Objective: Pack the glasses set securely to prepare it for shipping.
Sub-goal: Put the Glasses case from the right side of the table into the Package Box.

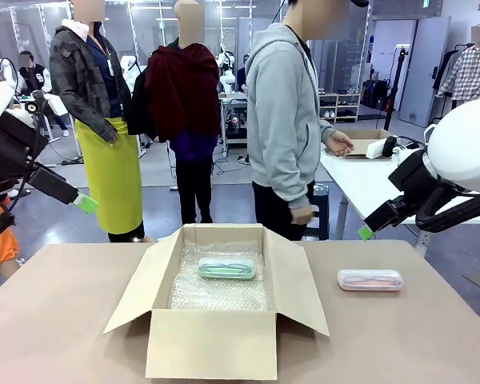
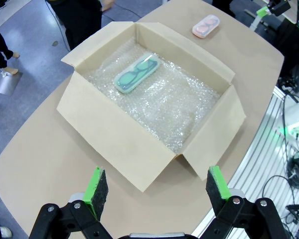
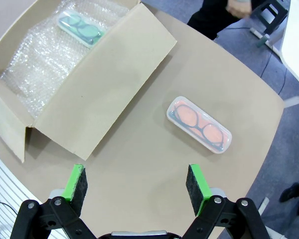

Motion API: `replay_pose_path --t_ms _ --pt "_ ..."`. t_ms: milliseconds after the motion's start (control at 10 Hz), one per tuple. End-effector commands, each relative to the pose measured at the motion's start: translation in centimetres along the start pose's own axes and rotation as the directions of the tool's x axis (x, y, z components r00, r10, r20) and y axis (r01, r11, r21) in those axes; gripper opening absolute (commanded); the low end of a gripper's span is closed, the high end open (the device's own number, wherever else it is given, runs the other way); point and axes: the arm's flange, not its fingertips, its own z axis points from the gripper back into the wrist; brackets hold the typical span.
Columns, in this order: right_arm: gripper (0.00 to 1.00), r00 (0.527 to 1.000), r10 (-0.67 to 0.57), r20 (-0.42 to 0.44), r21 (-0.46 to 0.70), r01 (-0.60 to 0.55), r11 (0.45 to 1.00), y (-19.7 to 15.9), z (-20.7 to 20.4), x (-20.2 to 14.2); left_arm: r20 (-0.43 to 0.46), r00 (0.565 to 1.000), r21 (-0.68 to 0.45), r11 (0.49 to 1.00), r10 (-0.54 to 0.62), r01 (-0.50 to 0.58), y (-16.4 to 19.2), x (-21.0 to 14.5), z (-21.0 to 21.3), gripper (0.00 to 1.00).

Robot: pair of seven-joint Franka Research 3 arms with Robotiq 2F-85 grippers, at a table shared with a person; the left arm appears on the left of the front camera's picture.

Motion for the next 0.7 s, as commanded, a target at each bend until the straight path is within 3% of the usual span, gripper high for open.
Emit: replay_pose_path --t_ms 0,300,600 --pt "1.0 0.999 -0.048 -0.004 -0.037 0.048 0.998 -1.7 -0.4 1.2 0.007 1.0 -0.011 1.0 -0.006 0.006 0.1 0.0 0.2 1.0" --pt "1.0 0.99 -0.113 -0.086 0.009 0.114 0.993 -8.5 -2.5 5.2 0.007 1.0 -0.011 1.0 -0.006 0.006 0.1 0.0 0.2 1.0" --pt "1.0 0.976 -0.148 -0.161 -0.016 0.148 0.989 -12.6 -6.0 8.4 0.007 1.0 -0.011 1.0 -0.006 0.006 0.1 0.0 0.2 1.0"
